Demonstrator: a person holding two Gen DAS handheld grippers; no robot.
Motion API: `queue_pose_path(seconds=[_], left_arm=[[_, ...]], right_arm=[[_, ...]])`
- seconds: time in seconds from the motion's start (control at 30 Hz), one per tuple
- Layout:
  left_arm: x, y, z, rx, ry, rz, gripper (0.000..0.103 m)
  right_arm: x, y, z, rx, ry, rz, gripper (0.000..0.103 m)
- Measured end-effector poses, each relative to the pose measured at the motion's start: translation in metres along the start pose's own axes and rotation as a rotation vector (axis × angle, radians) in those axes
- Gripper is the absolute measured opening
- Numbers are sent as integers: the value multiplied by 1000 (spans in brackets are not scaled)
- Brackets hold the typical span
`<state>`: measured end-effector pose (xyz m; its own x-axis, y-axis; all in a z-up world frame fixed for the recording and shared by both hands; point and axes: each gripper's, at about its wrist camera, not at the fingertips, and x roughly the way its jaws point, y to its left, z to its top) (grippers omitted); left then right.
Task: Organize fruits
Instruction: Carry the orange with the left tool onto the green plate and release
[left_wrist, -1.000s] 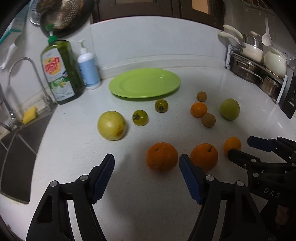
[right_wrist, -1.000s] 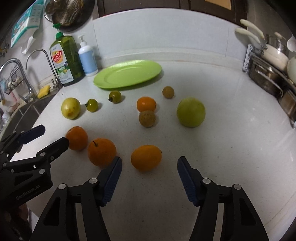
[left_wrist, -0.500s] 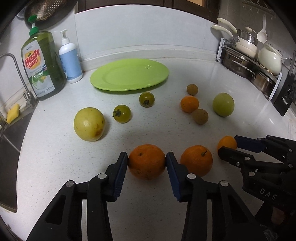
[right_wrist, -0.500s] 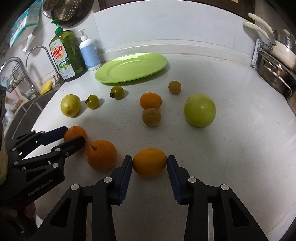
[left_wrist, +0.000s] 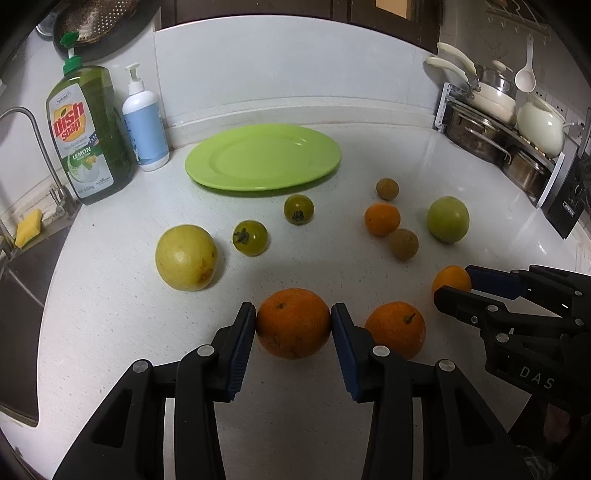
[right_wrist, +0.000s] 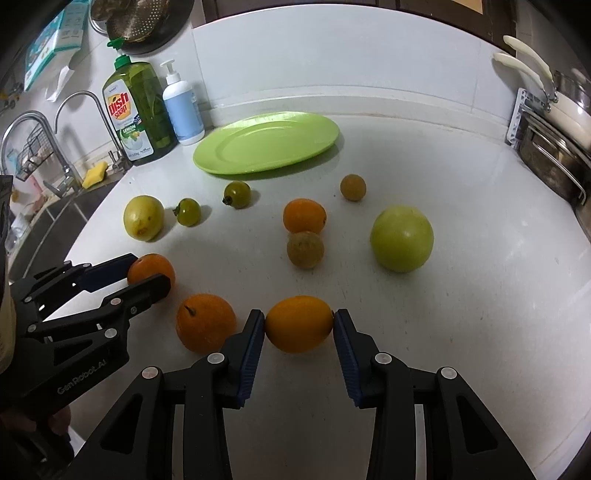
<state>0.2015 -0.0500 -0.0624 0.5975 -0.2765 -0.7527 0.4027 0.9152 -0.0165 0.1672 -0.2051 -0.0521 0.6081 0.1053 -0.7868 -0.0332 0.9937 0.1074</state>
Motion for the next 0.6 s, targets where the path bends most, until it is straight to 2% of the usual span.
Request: queue_pose_path(seconds=[0.3,0.6], left_arm=[[-11,10,36,-9,-75,16,41],[-4,32,84,29,-128,18,41]], right_arm=[[-4,9,32,-31,-65,37,40],[7,14,96,-65,-144,58,40]])
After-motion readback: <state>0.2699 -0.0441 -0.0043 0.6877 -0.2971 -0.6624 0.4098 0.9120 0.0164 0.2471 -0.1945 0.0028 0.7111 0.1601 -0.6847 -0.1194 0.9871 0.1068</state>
